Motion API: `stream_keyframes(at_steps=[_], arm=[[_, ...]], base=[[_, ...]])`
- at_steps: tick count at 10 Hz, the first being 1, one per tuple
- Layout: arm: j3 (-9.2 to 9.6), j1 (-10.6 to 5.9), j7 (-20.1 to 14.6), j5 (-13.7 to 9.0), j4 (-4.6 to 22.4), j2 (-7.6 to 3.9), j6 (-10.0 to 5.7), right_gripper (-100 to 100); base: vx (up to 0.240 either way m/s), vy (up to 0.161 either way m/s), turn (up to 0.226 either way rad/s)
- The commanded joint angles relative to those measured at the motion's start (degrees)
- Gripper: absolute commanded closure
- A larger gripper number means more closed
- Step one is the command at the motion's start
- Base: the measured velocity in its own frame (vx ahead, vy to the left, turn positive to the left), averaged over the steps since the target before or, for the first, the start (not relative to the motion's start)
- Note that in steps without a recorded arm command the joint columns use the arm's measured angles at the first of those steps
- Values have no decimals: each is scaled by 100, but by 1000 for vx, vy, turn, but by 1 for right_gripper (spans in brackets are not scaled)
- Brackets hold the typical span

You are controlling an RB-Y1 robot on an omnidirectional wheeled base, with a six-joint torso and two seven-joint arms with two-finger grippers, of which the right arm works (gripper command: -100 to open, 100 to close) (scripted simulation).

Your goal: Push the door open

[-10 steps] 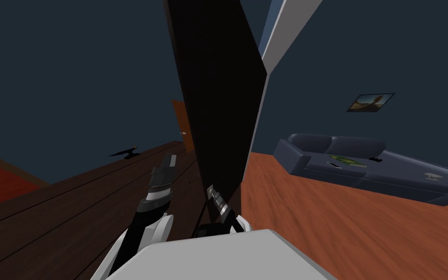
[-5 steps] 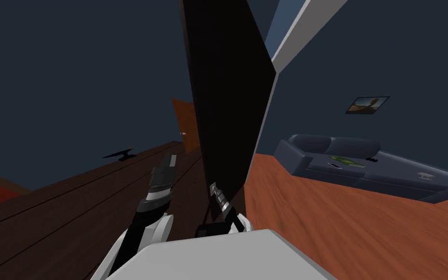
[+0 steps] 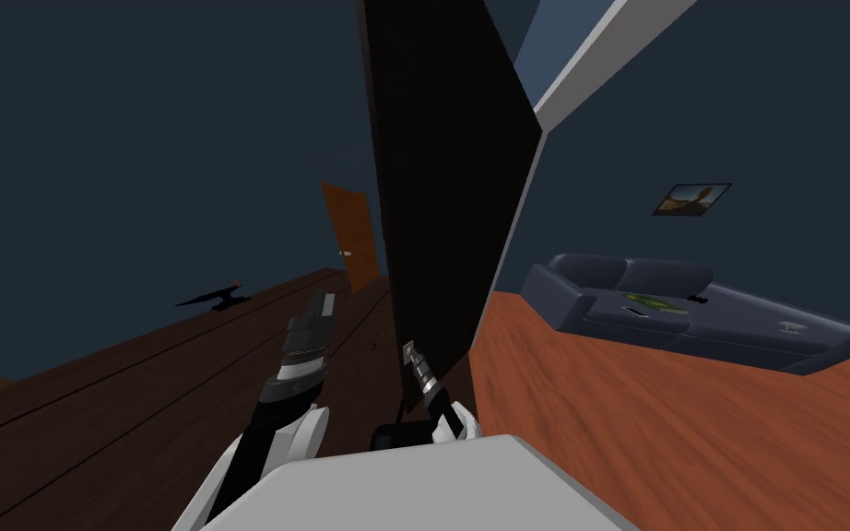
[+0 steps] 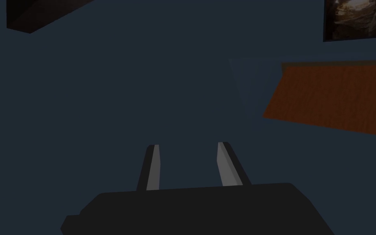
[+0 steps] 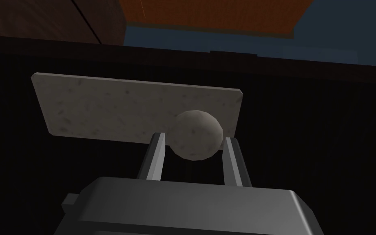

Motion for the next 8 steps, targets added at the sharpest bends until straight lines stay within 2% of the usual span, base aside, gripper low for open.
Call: stream_keyframes(at_steps=[1, 2, 3, 4, 6, 8], arm=[[-112, -9, 24, -24, -7, 61, 8, 100], [-69, 4, 14, -14, 1, 27, 11, 100], [-205, -18, 49, -50, 20, -42, 2, 100], [-237, -22, 58, -58, 27, -56, 1, 100], [-396, -38, 101, -98, 59, -96, -8, 100], [-578, -56, 150, -143, 96, -95, -19, 100]], base=[[90, 142, -48], [48, 62, -23], [87, 87, -19], [104, 150, -49], [105, 157, -62], [164, 229, -79]])
